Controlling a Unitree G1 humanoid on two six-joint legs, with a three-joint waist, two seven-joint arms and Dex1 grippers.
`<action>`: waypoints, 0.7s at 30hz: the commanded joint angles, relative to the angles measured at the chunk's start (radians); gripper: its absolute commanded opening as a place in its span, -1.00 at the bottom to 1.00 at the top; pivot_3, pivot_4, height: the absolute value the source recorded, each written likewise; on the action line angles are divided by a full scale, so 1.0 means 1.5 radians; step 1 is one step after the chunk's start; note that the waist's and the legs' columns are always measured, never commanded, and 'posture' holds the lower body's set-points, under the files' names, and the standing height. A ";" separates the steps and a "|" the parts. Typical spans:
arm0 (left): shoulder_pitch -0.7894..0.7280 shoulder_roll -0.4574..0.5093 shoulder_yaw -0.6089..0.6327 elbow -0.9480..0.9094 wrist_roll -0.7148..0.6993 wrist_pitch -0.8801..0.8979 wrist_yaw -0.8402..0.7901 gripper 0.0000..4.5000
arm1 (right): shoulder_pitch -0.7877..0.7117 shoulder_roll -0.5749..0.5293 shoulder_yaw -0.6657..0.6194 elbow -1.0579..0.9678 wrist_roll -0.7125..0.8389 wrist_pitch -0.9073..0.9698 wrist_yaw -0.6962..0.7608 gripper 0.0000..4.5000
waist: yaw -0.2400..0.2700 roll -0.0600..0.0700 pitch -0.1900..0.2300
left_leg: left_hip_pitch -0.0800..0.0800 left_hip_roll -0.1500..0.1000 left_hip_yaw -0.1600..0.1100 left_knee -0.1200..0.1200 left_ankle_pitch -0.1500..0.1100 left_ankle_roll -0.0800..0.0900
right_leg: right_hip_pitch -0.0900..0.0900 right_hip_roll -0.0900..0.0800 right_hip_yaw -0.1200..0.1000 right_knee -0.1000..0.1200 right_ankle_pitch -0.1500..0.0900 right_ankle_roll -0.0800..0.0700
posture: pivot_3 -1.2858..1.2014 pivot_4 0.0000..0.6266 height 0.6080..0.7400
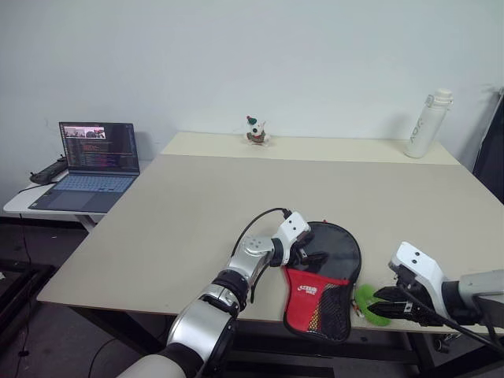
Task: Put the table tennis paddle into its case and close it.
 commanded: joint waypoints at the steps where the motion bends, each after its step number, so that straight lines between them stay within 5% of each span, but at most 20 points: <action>1: 0.017 0.001 0.014 -0.027 -0.016 0.002 -0.033 0.63 | -0.073 0.037 -0.025 0.095 -0.043 -0.051 -0.064 -0.21 | 0.000 0.000 0.000 | 0.000 0.000 0.000 0.000 0.000 0.000 | 0.000 0.000 0.000 0.000 0.000 0.000 | 0.03 -0.52 1.00; 5: 0.041 0.038 0.039 -0.151 -0.077 0.046 -0.136 0.63 | -0.147 0.090 -0.006 0.200 -0.068 -0.101 -0.091 -0.21 | -0.007 -0.001 0.001 | -0.002 0.000 0.001 -0.001 0.000 0.000 | -0.003 0.000 0.001 0.000 0.000 0.000 | 0.03 -0.52 1.00; 9: 0.094 0.122 0.068 -0.387 -0.183 0.231 -0.237 0.63 | -0.208 0.148 0.032 0.315 -0.102 -0.165 -0.103 -0.21 | -0.020 -0.001 0.002 | -0.009 0.001 0.001 -0.002 0.000 0.000 | -0.012 0.002 0.002 0.003 0.001 0.002 | 0.03 -0.52 1.00; 17: 0.236 0.360 0.098 -0.714 -0.314 0.495 -0.329 0.63 | -0.277 0.262 0.069 0.469 -0.142 -0.250 -0.118 -0.21 | -0.039 0.000 0.002 | -0.008 0.002 0.001 -0.003 0.000 0.000 | -0.012 0.002 0.002 0.004 0.001 0.001 | 0.03 -0.52 1.00; 21: 0.299 0.422 0.116 -0.791 -0.344 0.538 -0.311 0.63 | -0.294 0.296 0.089 0.529 -0.167 -0.296 -0.113 -0.21 | -0.034 0.000 0.002 | -0.008 0.002 0.001 -0.002 0.000 0.000 | -0.011 0.002 0.002 0.004 0.001 0.000 | 0.03 -0.52 1.00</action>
